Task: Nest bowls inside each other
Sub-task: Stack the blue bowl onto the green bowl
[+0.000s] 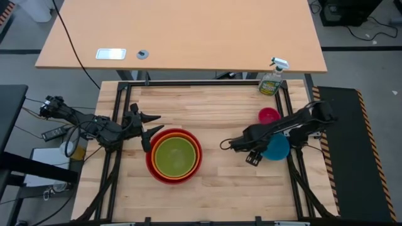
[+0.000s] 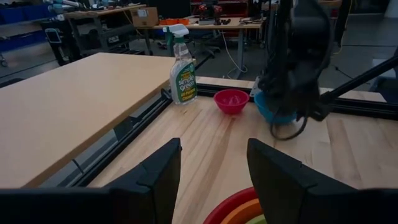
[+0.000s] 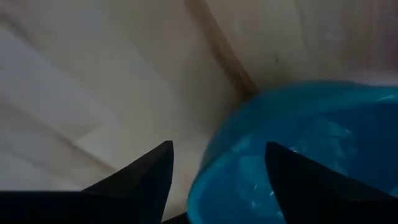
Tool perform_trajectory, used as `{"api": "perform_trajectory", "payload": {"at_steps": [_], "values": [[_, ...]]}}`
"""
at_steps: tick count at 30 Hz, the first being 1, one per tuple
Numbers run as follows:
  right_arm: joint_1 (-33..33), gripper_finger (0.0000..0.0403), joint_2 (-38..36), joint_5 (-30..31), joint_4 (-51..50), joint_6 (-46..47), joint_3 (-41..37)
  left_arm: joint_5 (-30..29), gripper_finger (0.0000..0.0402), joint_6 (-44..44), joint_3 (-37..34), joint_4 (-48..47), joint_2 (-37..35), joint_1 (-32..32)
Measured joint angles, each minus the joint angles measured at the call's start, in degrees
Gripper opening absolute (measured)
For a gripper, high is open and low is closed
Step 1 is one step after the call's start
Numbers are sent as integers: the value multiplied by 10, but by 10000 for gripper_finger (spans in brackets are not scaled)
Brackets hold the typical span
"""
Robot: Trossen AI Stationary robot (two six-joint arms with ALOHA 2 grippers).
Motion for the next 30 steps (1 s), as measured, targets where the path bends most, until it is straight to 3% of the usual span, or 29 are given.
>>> {"api": "perform_trajectory", "payload": {"at_steps": [6,11,17,23,27,30], "values": [[-12,204,70,-12,19,-52,0,0,188,0,0,0,0,0],[-14,120,113,-33,28,-85,0,0,188,3,0,-1,0,0],[-12,19,117,-23,-44,-85,26,0,188,2,0,-1,0,0],[13,30,75,64,-133,-45,156,0,188,2,0,-3,0,0],[41,32,74,192,-158,-48,266,0,188,2,0,-3,0,0],[63,26,76,266,-115,-94,329,0,188,2,0,-3,0,0]]}}
